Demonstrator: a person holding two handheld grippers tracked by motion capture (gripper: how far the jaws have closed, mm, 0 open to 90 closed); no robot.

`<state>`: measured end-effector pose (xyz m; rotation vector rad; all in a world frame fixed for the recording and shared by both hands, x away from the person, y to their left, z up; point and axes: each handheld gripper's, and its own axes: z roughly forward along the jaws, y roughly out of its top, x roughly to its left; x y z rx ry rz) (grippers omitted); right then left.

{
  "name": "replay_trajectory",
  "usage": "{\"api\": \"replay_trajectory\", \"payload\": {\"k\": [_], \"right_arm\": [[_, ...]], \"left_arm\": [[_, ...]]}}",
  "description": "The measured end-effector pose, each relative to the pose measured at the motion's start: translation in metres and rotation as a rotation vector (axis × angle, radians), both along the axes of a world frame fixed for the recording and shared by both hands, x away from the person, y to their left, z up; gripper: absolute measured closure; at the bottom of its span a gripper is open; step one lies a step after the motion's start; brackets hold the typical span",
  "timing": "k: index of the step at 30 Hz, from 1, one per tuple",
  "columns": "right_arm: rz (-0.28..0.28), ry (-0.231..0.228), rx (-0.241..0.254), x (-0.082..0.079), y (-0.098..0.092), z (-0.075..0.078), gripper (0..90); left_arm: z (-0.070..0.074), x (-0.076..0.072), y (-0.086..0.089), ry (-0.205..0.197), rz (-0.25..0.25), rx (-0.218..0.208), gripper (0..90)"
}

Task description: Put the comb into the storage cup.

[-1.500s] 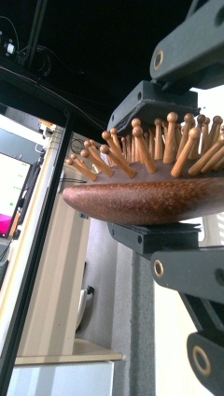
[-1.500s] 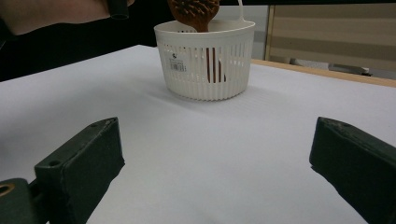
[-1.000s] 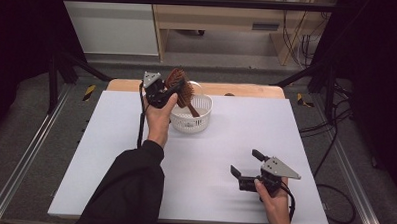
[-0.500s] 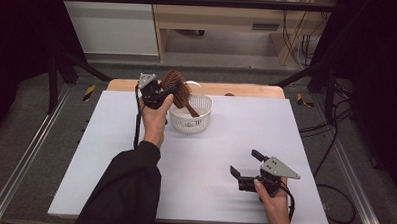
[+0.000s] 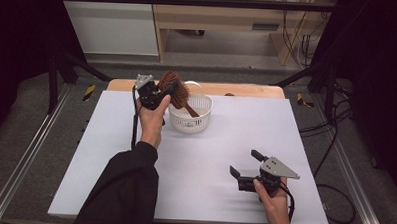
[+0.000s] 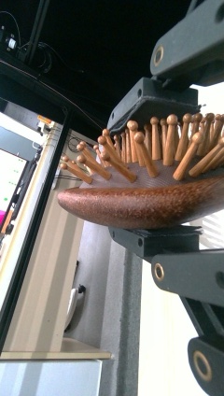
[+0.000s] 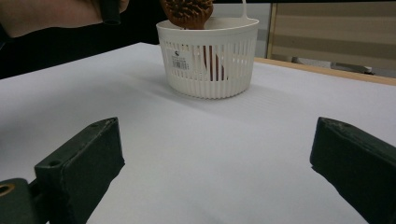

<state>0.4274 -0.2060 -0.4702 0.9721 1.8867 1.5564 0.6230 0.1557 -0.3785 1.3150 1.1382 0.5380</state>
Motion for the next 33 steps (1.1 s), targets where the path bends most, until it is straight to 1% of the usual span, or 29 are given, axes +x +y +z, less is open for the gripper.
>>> {"api": "replay_trajectory", "payload": {"k": [33], "right_arm": [[0.006,0.003,-0.004,0.0001,0.0009,-0.0006,2.8]], "left_arm": [[-0.0024,-0.0001,0.0038,0.003,0.001,-0.007,47.0]]}}
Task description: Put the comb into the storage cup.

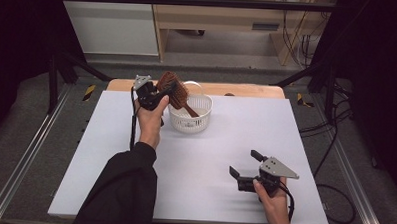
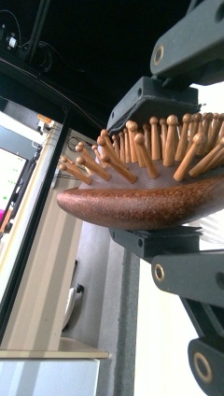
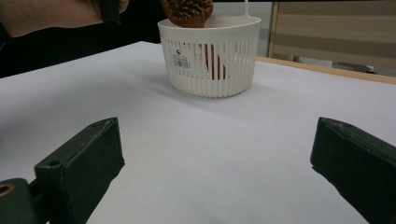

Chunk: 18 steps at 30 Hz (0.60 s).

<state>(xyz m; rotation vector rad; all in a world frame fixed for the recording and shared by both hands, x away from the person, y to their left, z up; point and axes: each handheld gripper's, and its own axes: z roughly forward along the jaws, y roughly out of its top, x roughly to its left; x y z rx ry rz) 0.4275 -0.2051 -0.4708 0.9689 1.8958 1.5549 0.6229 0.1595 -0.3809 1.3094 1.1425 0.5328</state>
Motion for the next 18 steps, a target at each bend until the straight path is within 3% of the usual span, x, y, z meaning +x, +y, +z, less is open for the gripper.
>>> {"api": "replay_trajectory", "payload": {"k": [18], "right_arm": [[0.001,0.002,-0.003,0.0002,0.0005,-0.0005,2.8]], "left_arm": [[-0.0043,0.0005,0.0076,0.012,0.002,-0.009,46.5]]}}
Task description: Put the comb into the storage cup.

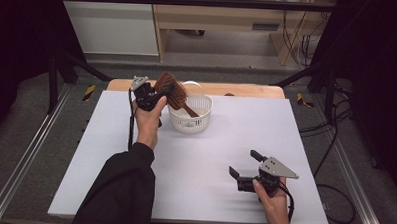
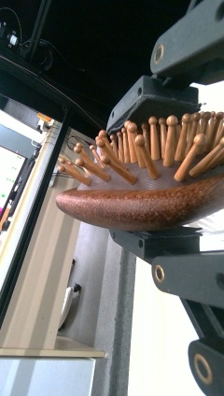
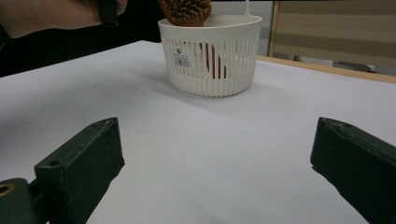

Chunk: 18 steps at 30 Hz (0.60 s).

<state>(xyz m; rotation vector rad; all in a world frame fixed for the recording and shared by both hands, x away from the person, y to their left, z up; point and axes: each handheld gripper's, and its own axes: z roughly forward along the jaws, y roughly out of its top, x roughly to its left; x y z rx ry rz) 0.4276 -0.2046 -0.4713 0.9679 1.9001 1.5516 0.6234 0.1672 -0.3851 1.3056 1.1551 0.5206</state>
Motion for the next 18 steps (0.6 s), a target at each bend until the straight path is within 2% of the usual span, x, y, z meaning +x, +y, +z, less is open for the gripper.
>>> {"api": "replay_trajectory", "payload": {"k": [18], "right_arm": [[0.003,0.001,-0.004,0.0003,0.0004,-0.0005,2.8]], "left_arm": [[-0.0032,-0.0002,0.0043,0.007,0.006,-0.002,45.9]]}}
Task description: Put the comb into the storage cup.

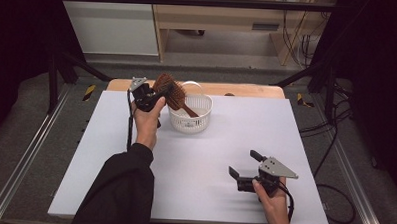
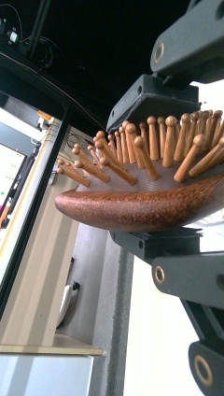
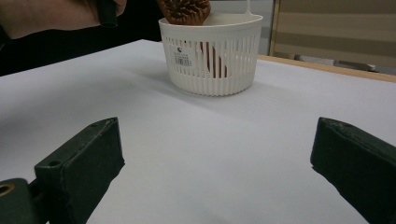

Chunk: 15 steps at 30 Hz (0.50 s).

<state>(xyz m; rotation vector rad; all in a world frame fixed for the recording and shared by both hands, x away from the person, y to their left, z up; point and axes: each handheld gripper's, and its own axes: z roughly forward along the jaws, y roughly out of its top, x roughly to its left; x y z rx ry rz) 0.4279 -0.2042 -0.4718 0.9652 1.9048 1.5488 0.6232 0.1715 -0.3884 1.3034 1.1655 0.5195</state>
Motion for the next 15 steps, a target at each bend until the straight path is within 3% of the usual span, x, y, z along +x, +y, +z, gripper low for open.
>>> {"api": "replay_trajectory", "payload": {"k": [15], "right_arm": [[0.001,0.001,-0.002,0.0001,0.0004,-0.0002,2.8]], "left_arm": [[-0.0011,-0.0001,0.0017,0.003,0.003,0.0,45.6]]}}
